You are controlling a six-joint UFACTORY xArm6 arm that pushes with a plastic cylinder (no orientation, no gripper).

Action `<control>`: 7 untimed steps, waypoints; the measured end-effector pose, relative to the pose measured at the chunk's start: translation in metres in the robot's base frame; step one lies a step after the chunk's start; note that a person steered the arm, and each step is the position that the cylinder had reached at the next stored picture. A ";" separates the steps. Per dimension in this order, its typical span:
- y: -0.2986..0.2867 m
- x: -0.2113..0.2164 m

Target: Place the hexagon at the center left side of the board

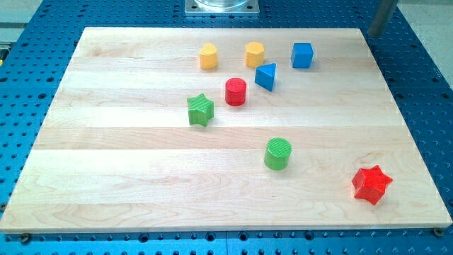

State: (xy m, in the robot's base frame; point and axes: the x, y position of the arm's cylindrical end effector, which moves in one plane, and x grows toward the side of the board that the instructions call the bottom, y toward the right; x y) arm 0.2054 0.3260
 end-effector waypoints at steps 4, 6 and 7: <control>-0.107 0.125; -0.210 0.051; -0.268 0.067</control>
State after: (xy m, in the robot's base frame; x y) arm 0.2722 0.0584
